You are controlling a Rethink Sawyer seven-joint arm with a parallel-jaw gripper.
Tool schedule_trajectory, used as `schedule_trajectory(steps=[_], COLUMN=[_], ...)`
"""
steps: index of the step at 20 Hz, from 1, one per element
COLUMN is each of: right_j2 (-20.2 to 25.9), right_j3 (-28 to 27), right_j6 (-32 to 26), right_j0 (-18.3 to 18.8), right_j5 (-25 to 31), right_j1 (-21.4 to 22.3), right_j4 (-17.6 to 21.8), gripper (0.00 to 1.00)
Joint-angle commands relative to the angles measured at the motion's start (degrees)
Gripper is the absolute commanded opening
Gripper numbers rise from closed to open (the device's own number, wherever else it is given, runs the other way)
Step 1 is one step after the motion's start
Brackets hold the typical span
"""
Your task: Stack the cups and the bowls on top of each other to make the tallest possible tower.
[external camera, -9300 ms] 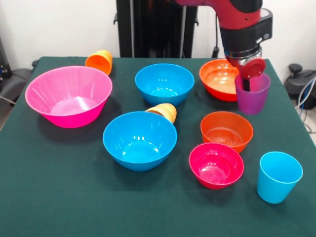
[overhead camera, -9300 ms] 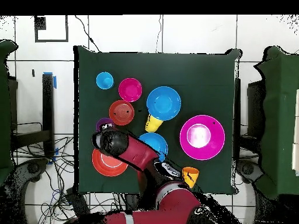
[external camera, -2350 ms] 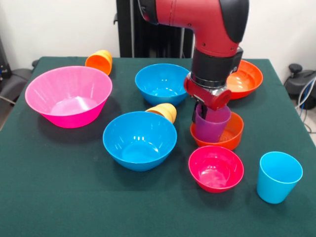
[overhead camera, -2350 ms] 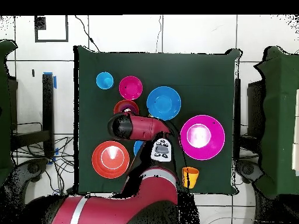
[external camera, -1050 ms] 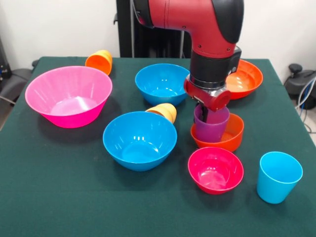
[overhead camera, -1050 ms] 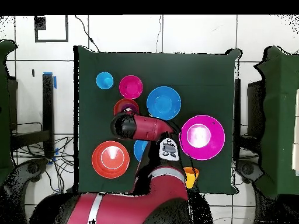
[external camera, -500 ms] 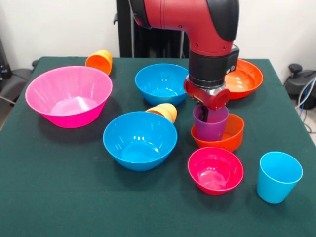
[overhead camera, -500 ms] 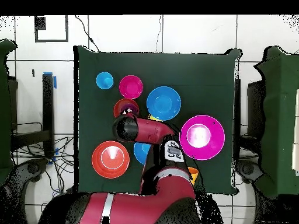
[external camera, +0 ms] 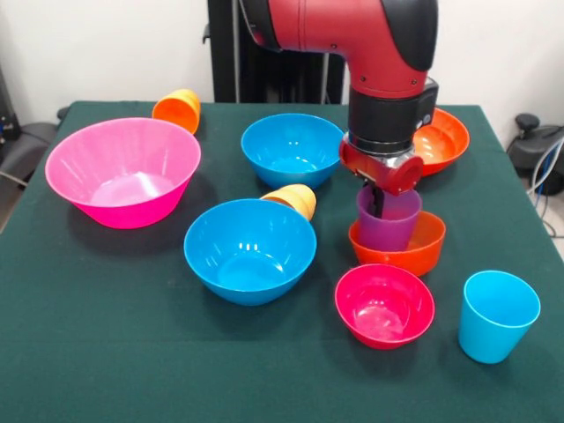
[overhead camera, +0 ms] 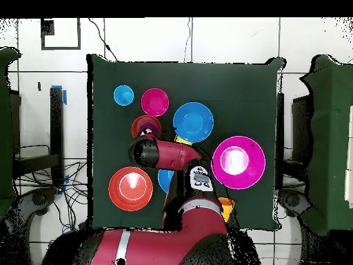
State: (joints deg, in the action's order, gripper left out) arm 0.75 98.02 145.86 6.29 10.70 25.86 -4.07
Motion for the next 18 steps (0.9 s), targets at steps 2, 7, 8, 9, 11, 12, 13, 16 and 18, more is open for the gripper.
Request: schedule_trajectory(steps=[2,7,8,9,11,12,13,16,18], right_j2=[8.2,8.6,8.3,8.3,7.8,7.7,7.3,6.2,5.9], right_j3=[0.4,0.2,0.0,-0.2,-1.1,-1.5,-2.0,-4.8,-7.1], right_j6=[2.9,2.0,2.0,1.8,1.3,0.9,0.6,-1.5,-3.0], right_j0=[-3.9,-2.9,-3.0,-3.0,-3.2,-3.3,-3.4,-3.0,-2.4], right_j5=[1.4,1.3,1.2,1.1,1.5,1.7,1.8,2.1,1.7], right_j1=[-1.5,-1.5,-1.6,-1.5,-1.4,-1.4,-1.5,-4.0,-7.4], right_j4=[0.0,0.5,0.6,0.8,1.2,1.4,1.6,2.9,3.9], gripper=[0.0,0.0,0.0,0.0,0.0,0.0,0.0,0.0,0.0])
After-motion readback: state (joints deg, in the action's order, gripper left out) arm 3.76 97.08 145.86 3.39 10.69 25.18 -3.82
